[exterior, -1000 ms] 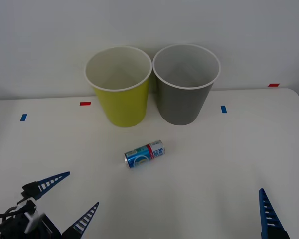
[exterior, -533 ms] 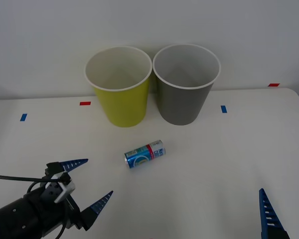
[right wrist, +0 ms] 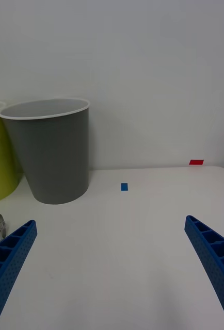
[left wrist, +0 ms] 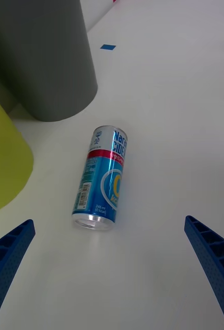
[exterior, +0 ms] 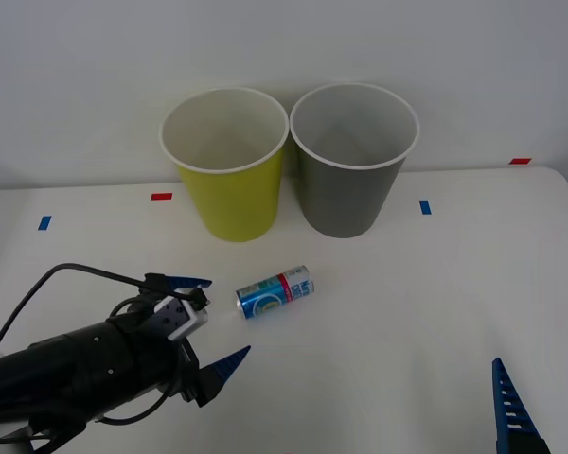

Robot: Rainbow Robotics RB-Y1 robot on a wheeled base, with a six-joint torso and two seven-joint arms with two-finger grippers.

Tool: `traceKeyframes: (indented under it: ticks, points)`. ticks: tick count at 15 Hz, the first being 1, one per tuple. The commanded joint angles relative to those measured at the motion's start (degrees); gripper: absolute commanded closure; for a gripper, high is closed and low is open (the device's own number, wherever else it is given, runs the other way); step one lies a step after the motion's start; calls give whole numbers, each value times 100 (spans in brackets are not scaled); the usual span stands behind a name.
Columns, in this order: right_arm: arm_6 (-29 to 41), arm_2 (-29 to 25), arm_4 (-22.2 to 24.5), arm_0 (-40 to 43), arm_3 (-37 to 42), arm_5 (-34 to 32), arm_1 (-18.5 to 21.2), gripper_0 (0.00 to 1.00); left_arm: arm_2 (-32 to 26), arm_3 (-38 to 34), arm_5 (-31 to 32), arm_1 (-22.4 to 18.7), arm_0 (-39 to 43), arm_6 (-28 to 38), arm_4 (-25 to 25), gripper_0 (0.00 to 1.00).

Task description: Put cans in the gray bin and PET bottles in the light green bin.

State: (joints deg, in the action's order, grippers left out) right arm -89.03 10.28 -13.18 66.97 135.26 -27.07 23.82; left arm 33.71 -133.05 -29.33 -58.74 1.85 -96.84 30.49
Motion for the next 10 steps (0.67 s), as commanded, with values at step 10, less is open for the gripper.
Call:
traceKeyframes:
  ticks: [10]
  points:
    - [0, 0, 0, 0, 0, 0, 0, 0, 303, 130, -3018, 1031, -1741, -124, 370, 0]
